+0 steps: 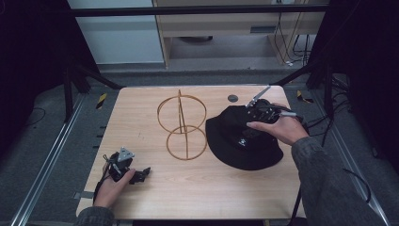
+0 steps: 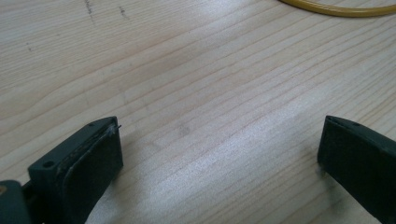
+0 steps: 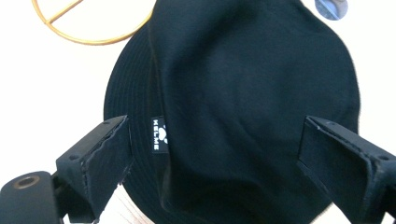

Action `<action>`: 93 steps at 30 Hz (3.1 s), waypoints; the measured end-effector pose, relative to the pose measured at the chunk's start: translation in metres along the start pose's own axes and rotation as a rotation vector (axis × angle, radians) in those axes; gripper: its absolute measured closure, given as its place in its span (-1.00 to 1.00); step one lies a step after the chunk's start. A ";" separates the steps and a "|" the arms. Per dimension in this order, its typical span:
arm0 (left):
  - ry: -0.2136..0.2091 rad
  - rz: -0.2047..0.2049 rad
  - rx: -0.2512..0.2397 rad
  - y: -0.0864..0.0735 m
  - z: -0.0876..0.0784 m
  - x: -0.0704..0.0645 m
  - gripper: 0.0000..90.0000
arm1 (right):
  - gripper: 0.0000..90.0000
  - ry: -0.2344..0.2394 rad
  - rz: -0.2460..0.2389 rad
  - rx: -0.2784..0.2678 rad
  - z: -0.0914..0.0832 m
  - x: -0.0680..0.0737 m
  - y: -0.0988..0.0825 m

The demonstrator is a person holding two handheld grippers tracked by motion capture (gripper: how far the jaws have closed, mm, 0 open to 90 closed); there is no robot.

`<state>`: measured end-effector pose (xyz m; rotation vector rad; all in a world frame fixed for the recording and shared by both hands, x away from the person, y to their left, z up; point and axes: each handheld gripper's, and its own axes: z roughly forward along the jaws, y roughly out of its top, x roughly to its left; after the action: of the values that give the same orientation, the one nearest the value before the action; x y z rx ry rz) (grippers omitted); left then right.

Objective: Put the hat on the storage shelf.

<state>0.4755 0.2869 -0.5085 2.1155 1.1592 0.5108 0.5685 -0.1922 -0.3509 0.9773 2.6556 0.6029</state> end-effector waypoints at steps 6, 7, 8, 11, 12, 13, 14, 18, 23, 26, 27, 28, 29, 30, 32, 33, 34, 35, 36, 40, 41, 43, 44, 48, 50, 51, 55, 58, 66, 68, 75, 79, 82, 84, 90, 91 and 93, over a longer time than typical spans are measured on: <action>0.000 -0.006 -0.006 0.000 0.000 0.000 -1.00 | -0.73 -0.011 -0.007 0.049 0.011 -0.002 0.001; -0.001 -0.009 -0.004 0.000 0.000 -0.001 -1.00 | -0.73 -0.011 -0.007 0.049 0.011 -0.002 0.001; -0.002 -0.008 -0.004 0.000 0.000 -0.001 -1.00 | -0.71 -0.005 -0.008 0.060 0.014 -0.002 0.000; -0.001 -0.008 -0.004 0.000 0.000 -0.001 -1.00 | -0.68 -0.003 -0.007 0.071 0.018 -0.002 -0.001; 0.000 -0.008 -0.005 0.000 0.000 -0.001 -1.00 | -0.66 -0.004 -0.010 0.075 0.019 -0.002 -0.001; 0.000 -0.008 -0.005 0.000 0.000 -0.001 -1.00 | -0.65 -0.003 -0.009 0.079 0.019 -0.002 -0.001; 0.000 -0.008 -0.004 0.000 0.000 -0.001 -1.00 | -0.65 -0.003 -0.009 0.079 0.019 -0.002 -0.001; 0.000 -0.009 -0.004 0.000 0.000 -0.001 -1.00 | -0.46 -0.012 -0.027 0.090 0.021 -0.002 -0.001; 0.000 -0.009 -0.004 0.000 0.000 -0.001 -1.00 | -0.07 -0.031 -0.048 0.114 0.025 -0.002 -0.003; -0.001 -0.008 -0.004 0.000 0.000 -0.001 -1.00 | 0.20 -0.027 -0.064 0.131 0.028 -0.002 -0.004; -0.001 -0.008 -0.004 0.000 0.000 -0.001 -1.00 | 0.27 -0.029 -0.069 0.136 0.029 -0.002 -0.004; 0.000 -0.009 -0.004 0.000 0.000 -0.001 -1.00 | 0.34 -0.029 -0.071 0.143 0.030 -0.002 -0.005; 0.000 -0.009 -0.004 0.000 0.000 -0.001 -1.00 | 0.34 -0.029 -0.071 0.143 0.030 -0.002 -0.005; 0.000 -0.008 -0.004 0.000 0.000 -0.001 -1.00 | 0.40 -0.026 -0.073 0.150 0.032 -0.003 -0.005; -0.001 -0.008 -0.004 0.000 0.000 -0.001 -1.00 | 0.57 -0.012 -0.071 0.158 0.035 -0.004 -0.007; -0.001 -0.008 -0.004 0.000 0.000 -0.001 -1.00 | 0.64 -0.006 -0.072 0.158 0.036 -0.005 -0.008; 0.000 -0.008 -0.005 0.000 0.000 -0.001 -1.00 | 0.68 0.000 -0.070 0.162 0.037 -0.005 -0.009; -0.001 -0.008 -0.004 0.000 0.000 -0.001 -1.00 | 0.71 0.009 -0.068 0.161 0.038 -0.006 -0.010; 0.000 -0.009 -0.005 0.000 0.000 -0.001 -1.00 | 0.74 0.012 -0.066 0.161 0.039 -0.007 -0.011; 0.000 -0.009 -0.005 0.000 0.000 -0.001 -1.00 | 0.82 0.031 -0.056 0.149 0.036 -0.009 -0.011; 0.000 -0.009 -0.005 0.000 0.000 -0.001 -1.00 | 0.83 0.035 -0.056 0.147 0.034 -0.009 -0.011; 0.000 -0.009 -0.005 0.000 0.000 -0.001 -1.00 | 0.85 0.038 -0.051 0.145 0.033 -0.009 -0.011; 0.000 -0.009 -0.005 0.000 0.000 -0.001 -1.00 | 0.86 0.043 -0.053 0.142 0.030 -0.009 -0.010; -0.001 -0.009 -0.004 0.000 0.000 -0.001 -1.00 | 0.88 0.046 -0.057 0.125 0.024 -0.010 -0.010; -0.001 -0.008 -0.004 0.000 0.000 -0.001 -1.00 | 0.88 0.046 -0.049 0.105 0.020 -0.010 -0.010; -0.001 -0.008 -0.004 0.000 0.000 -0.001 -1.00 | 0.88 0.046 -0.049 0.105 0.020 -0.010 -0.010; 0.001 -0.001 -0.002 0.000 0.000 0.000 -1.00 | 0.89 0.026 -0.042 0.079 0.010 -0.011 -0.010; 0.001 -0.001 -0.002 0.000 0.000 0.000 -1.00 | 0.89 0.018 -0.037 0.060 0.003 -0.012 -0.009; 0.001 0.000 -0.001 0.000 0.000 0.000 -1.00 | 0.89 0.008 -0.023 -0.005 -0.015 -0.012 -0.006; 0.001 0.001 -0.001 0.000 0.000 0.000 -1.00 | 0.89 0.003 -0.022 -0.019 -0.020 -0.012 -0.005; -0.001 -0.004 -0.001 0.000 0.000 0.000 -1.00 | 0.89 -0.028 -0.021 -0.063 -0.043 -0.011 0.003; 0.000 -0.009 -0.005 0.000 0.000 -0.001 -1.00 | 0.89 -0.050 -0.034 -0.091 -0.058 -0.010 0.006; 0.002 -0.004 -0.005 0.000 0.000 0.000 -1.00 | 0.89 -0.076 -0.039 -0.114 -0.073 -0.006 0.010; 0.002 -0.004 -0.005 0.000 0.000 0.000 -1.00 | 0.89 -0.082 -0.043 -0.121 -0.077 -0.006 0.011; 0.001 -0.005 -0.005 0.000 0.000 0.000 -1.00 | 0.89 -0.107 -0.041 -0.154 -0.099 -0.005 0.015; 0.001 -0.005 -0.005 0.000 0.000 0.000 -1.00 | 0.89 -0.111 -0.042 -0.163 -0.101 -0.005 0.014; 0.002 -0.004 -0.005 0.000 0.000 -0.001 -1.00 | 0.89 -0.112 -0.040 -0.168 -0.104 -0.005 0.014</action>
<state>0.4753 0.2864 -0.5088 2.1081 1.1623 0.5137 0.5422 -0.2167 -0.2519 0.8818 2.4751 0.7263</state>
